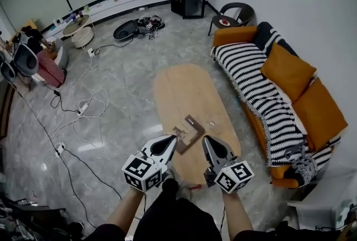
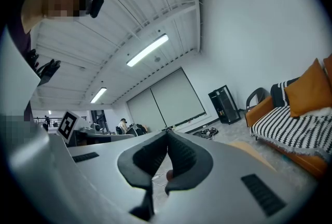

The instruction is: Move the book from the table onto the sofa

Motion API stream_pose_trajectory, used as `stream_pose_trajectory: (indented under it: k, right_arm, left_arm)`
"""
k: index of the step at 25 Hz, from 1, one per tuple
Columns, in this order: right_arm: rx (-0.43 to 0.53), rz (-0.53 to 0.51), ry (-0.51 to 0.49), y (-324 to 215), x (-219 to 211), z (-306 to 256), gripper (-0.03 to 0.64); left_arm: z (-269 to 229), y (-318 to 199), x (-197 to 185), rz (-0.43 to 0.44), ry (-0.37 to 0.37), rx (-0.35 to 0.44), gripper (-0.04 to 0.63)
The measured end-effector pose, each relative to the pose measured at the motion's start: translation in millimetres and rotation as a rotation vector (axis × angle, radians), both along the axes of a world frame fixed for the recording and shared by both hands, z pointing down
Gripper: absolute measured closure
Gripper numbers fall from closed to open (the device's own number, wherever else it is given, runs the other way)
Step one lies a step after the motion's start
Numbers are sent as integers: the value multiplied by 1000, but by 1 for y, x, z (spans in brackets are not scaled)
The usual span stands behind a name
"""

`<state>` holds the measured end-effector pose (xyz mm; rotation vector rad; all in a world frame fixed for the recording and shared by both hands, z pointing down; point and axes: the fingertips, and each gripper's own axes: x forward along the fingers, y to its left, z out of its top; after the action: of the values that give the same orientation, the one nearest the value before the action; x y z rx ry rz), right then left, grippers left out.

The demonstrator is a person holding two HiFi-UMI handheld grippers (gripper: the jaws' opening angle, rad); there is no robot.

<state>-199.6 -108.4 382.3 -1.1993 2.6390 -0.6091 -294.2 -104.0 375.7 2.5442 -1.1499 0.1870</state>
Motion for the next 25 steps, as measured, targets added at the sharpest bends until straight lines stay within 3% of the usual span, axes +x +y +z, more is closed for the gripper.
stream_pose_trajectory:
  k: [15,25]
  right_arm:
    - [-114,125,49,-87,-37,45,594]
    - [-220,125,44,-115,-23,97,592]
  left_arm:
    - [50,-99,-50,96,28,-92,580]
    - [112,-126,-49,67,25,-213,580]
